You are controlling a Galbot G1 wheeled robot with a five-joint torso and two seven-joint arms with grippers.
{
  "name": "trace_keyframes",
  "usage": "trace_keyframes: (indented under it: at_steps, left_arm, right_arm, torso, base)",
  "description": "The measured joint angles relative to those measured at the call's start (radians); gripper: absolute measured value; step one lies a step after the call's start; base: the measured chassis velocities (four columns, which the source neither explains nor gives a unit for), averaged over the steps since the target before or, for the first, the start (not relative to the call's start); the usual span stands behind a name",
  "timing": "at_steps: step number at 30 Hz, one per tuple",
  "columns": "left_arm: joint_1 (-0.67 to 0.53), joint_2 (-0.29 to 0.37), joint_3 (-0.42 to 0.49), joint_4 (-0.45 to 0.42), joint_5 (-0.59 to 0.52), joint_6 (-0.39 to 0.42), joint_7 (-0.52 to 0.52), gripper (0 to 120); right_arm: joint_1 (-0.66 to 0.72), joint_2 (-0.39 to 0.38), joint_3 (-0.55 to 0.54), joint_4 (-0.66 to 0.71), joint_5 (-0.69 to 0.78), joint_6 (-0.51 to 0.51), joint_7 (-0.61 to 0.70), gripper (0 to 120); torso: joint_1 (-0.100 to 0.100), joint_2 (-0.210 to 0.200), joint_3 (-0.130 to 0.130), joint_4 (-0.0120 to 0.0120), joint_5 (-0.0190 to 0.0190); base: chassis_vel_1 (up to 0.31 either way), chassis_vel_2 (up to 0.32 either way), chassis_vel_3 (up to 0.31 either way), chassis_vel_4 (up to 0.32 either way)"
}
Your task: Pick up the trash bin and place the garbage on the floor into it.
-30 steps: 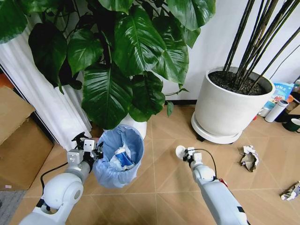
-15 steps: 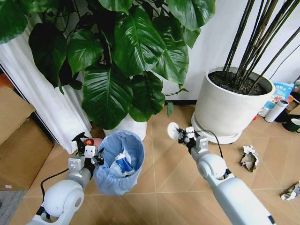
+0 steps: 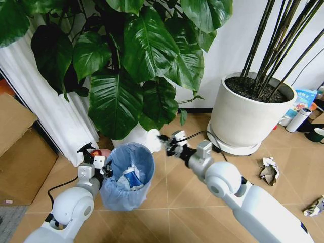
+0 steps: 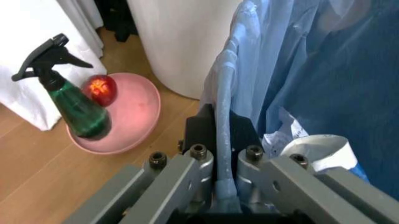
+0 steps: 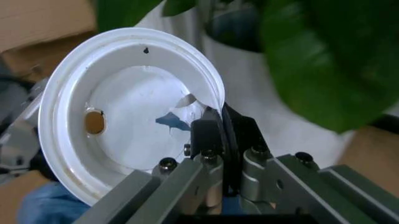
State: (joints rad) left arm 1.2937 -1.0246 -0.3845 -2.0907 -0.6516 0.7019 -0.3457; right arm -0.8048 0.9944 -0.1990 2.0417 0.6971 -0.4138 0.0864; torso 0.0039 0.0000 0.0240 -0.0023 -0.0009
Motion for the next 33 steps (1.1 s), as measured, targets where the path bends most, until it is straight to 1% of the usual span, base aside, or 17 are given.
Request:
trace_keyframes:
  at_steps: [5, 10, 14, 15, 18, 19, 23, 24, 25, 26, 27, 29, 33]
  left_arm:
    - [-0.002, 0.001, -0.003, -0.002, -0.019, 0.010, -0.010, 0]
    - [-0.002, 0.002, -0.008, -0.005, -0.035, 0.014, -0.022, 0]
    - [-0.004, 0.001, -0.015, -0.008, -0.045, 0.014, -0.034, 0]
    - [-0.004, 0.001, -0.015, -0.008, -0.045, 0.014, -0.034, 0]
    - [-0.004, 0.000, -0.017, -0.008, -0.047, 0.014, -0.035, 0]
    - [-0.004, 0.000, -0.017, -0.008, -0.047, 0.014, -0.035, 0]
    - [-0.006, -0.004, -0.017, -0.011, -0.047, 0.013, -0.036, 0]
    - [-0.006, -0.004, -0.017, -0.011, -0.047, 0.013, -0.036, 0]
    - [-0.006, -0.005, -0.017, -0.011, -0.047, 0.013, -0.036, 0]
    - [-0.006, -0.007, -0.017, -0.011, -0.047, 0.012, -0.036, 0]
    - [-0.005, -0.008, -0.017, -0.012, -0.046, 0.012, -0.036, 0]
    - [-0.004, -0.008, -0.017, -0.012, -0.046, 0.012, -0.035, 0]
    - [-0.004, -0.012, -0.017, -0.014, -0.044, 0.011, -0.035, 0]
  right_arm:
    - [0.076, 0.050, -0.073, -0.069, 0.009, 0.000, -0.021, 0]
    - [0.119, 0.067, -0.115, -0.107, 0.008, -0.015, -0.033, 0]
    - [0.129, 0.078, -0.140, -0.122, 0.008, -0.028, -0.031, 19]
    - [0.129, 0.078, -0.140, -0.122, 0.008, -0.028, -0.031, 19]
    - [0.126, 0.087, -0.143, -0.122, 0.008, -0.036, -0.025, 32]
    - [0.126, 0.087, -0.143, -0.122, 0.008, -0.036, -0.025, 32]
    - [0.120, 0.088, -0.140, -0.121, 0.011, -0.037, -0.019, 51]
    - [0.120, 0.088, -0.140, -0.121, 0.011, -0.037, -0.019, 51]
    - [0.119, 0.087, -0.139, -0.120, 0.013, -0.037, -0.018, 55]
    - [0.119, 0.086, -0.139, -0.119, 0.017, -0.038, -0.017, 62]
    - [0.119, 0.086, -0.138, -0.118, 0.019, -0.038, -0.016, 66]
    - [0.119, 0.086, -0.138, -0.117, 0.021, -0.038, -0.016, 67]
    - [0.124, 0.094, -0.145, -0.117, 0.030, -0.038, -0.013, 86]
  torso:
    - [0.000, 0.000, 0.000, 0.0001, 0.0000]
    - [0.000, 0.000, 0.000, 0.0002, 0.0000]
    - [0.000, 0.000, 0.000, 0.0000, 0.0000]
    - [0.000, 0.000, 0.000, 0.0000, 0.0000]
    - [0.000, 0.000, 0.000, 0.0000, 0.0001]
    - [0.000, 0.000, 0.000, 0.0000, 0.0001]
    - [0.000, 0.000, 0.000, 0.0000, 0.0001]
    - [0.000, 0.000, 0.000, 0.0000, 0.0001]
    - [0.000, 0.000, 0.000, 0.0000, 0.0001]
    - [0.000, 0.000, 0.000, -0.0001, 0.0002]
    - [0.000, 0.000, 0.000, -0.0001, 0.0001]
    - [0.000, 0.000, 0.000, -0.0001, 0.0001]
    - [0.000, 0.000, 0.000, 0.0000, 0.0002]
  base:
    - [0.000, 0.000, 0.000, 0.000]
    - [0.000, 0.000, 0.000, 0.000]
    - [0.000, 0.000, 0.000, 0.000]
    - [0.000, 0.000, 0.000, 0.000]
    - [0.000, 0.000, 0.000, 0.000]
    - [0.000, 0.000, 0.000, 0.000]
    - [0.000, 0.000, 0.000, 0.000]
    - [0.000, 0.000, 0.000, 0.000]
    - [0.000, 0.000, 0.000, 0.000]
    - [0.000, 0.000, 0.000, 0.000]
    - [0.000, 0.000, 0.000, 0.000]
    - [0.000, 0.000, 0.000, 0.000]
    - [0.000, 0.000, 0.000, 0.000]
